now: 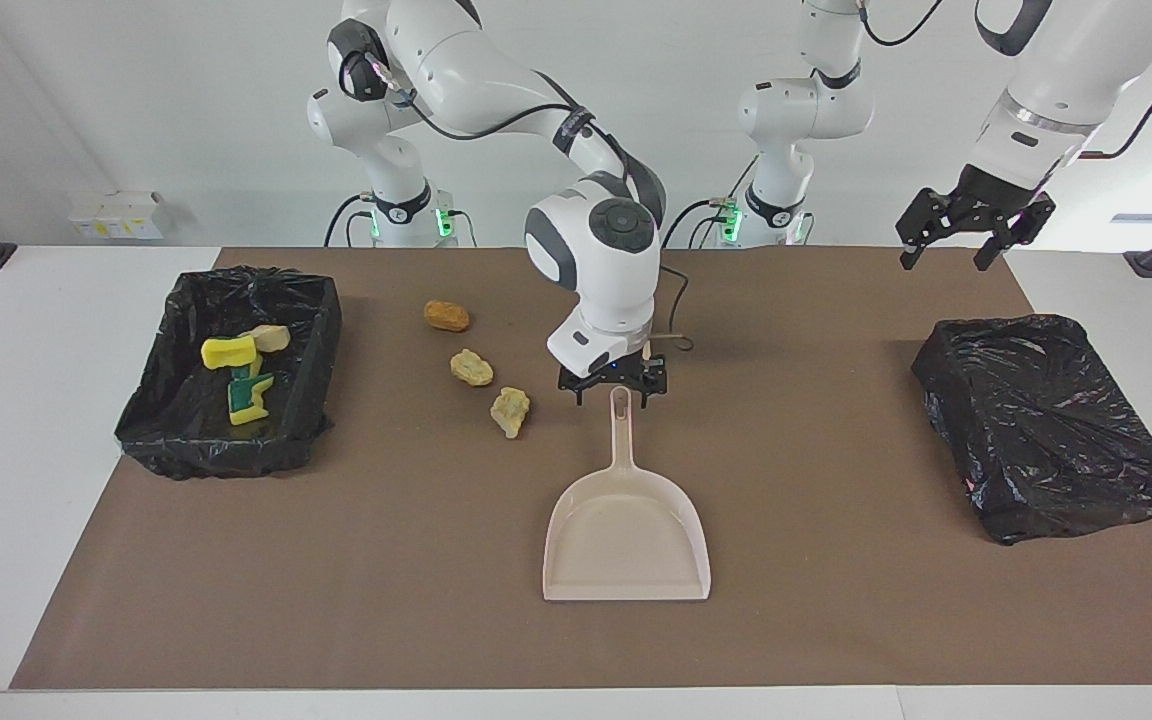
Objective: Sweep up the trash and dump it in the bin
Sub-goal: 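Return the dustpan to the table center with the right gripper and release it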
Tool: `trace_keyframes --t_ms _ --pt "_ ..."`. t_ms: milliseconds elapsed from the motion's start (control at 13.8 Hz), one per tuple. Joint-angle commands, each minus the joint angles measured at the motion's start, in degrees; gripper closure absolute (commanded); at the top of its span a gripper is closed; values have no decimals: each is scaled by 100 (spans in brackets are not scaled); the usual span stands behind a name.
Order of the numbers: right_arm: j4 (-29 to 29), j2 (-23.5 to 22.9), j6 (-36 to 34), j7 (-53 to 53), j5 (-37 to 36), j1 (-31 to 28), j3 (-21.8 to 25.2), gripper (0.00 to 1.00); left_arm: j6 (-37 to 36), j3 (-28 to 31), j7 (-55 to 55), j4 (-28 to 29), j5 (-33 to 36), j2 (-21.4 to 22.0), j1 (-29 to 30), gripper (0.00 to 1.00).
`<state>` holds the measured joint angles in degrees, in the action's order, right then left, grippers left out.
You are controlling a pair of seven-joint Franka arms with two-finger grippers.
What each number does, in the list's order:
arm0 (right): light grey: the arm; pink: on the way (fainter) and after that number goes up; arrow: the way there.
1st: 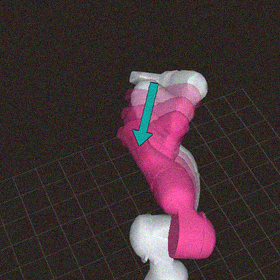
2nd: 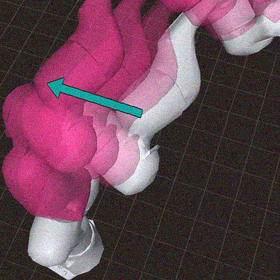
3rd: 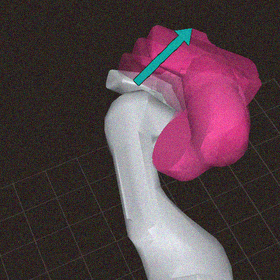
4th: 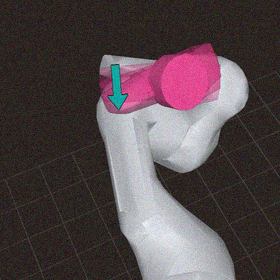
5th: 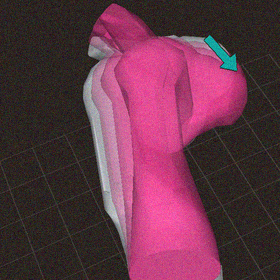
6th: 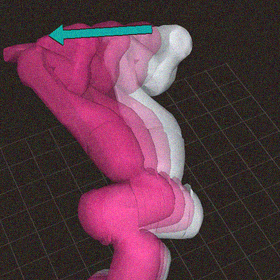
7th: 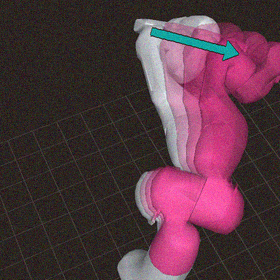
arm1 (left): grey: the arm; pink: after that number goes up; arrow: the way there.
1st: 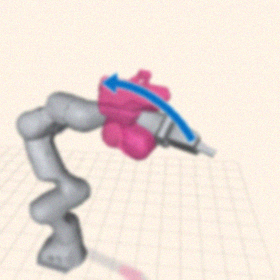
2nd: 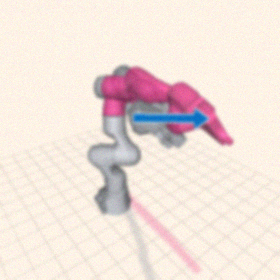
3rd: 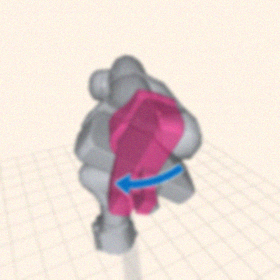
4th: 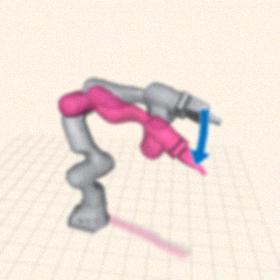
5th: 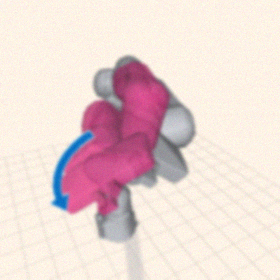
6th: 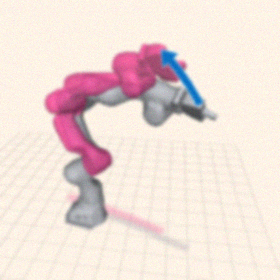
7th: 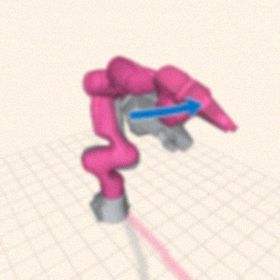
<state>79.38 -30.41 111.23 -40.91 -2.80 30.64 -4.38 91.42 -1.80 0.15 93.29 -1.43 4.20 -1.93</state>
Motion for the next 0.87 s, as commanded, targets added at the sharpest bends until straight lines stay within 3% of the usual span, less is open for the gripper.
trace_keyframes --t_ms 0,218,508,798 --pt "551 640 -232 197 157 -181 -72 0 104 -13 -33 128 -24 90 26 0" --pt "1489 1404 -174 -186 166 240 -89 0 95 -13 -33 128 -24 90 26 0" --pt "2825 2073 940 -1031 227 644 -107 0 95 -13 -24 128 -24 90 18 0" --pt "3408 2250 1348 -1769 385 1268 -98 0 95 -13 -15 128 -24 90 18 0"
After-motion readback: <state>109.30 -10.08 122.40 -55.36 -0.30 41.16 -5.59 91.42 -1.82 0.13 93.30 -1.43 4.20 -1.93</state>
